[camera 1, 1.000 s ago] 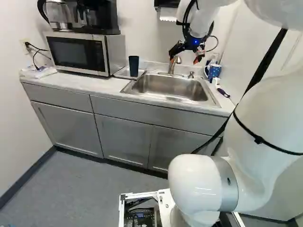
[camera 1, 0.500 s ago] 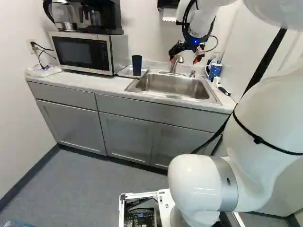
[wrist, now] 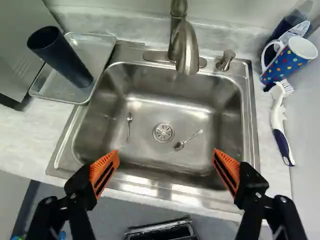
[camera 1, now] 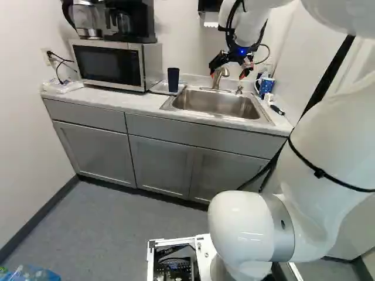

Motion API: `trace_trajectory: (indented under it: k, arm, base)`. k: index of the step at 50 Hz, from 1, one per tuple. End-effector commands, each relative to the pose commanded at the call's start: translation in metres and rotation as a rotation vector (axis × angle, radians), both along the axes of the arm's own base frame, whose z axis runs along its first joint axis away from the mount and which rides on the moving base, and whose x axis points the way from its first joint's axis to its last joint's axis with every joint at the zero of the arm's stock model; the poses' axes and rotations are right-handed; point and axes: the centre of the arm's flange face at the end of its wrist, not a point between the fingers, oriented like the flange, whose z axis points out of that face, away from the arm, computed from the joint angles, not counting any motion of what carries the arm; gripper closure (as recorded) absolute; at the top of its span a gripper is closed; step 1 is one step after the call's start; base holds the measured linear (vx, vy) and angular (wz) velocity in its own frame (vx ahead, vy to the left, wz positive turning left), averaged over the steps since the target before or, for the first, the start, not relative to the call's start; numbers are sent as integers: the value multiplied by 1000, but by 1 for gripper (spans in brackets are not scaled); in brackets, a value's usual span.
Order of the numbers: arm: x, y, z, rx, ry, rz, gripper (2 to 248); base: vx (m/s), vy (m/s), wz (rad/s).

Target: Rinse the cup and place it in the tray

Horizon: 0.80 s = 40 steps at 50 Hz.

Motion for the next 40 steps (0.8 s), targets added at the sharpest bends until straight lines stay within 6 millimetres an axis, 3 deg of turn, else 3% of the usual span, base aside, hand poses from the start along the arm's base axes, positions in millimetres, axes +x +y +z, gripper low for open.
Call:
trace_trajectory:
  k: [23,40]
  arm:
    - [0,0,0,0,0,0,3]
    - [0,0,0,0,0,0,3]
  base:
    - [-121,66,-7]
    - [-126,34,-174]
